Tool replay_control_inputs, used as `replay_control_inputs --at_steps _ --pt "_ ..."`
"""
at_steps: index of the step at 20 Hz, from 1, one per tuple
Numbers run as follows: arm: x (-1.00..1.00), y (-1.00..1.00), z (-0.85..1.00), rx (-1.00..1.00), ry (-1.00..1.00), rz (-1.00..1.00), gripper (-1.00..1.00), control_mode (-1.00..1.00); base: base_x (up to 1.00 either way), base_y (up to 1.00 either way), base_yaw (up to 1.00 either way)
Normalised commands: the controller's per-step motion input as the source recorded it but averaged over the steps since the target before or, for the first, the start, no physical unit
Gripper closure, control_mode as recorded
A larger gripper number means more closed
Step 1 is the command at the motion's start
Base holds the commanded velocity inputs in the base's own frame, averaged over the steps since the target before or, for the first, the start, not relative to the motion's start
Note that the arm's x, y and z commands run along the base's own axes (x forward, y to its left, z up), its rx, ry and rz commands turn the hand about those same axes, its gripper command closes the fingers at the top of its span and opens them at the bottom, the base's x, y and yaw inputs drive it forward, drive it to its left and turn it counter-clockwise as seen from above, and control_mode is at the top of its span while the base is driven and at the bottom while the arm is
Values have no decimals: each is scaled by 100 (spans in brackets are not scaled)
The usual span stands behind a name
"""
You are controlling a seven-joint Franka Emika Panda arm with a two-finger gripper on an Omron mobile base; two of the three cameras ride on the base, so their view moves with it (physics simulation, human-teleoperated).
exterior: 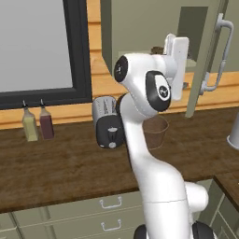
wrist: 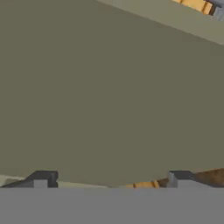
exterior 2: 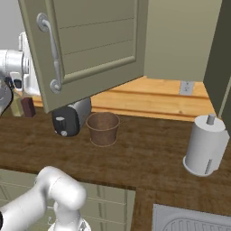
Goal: Open the cabinet, pick up the bread from the cabinet and place it in the basket. Then move the basket to the dining counter.
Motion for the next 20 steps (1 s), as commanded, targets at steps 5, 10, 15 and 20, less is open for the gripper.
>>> replay_control_inputs --at_steps 5,10,15,20 --pt "-15 -99 -12 22 -41 -25 -100 -100 0 0 0" --pt "-34 -100 -2 18 -33 -22 -100 -100 0 0 0" --pt "-10 -94 -5 14 -30 -17 -100 -100 0 0 0" --pt "6 -19 -13 8 -29 -1 -100 -100 0 0 0"
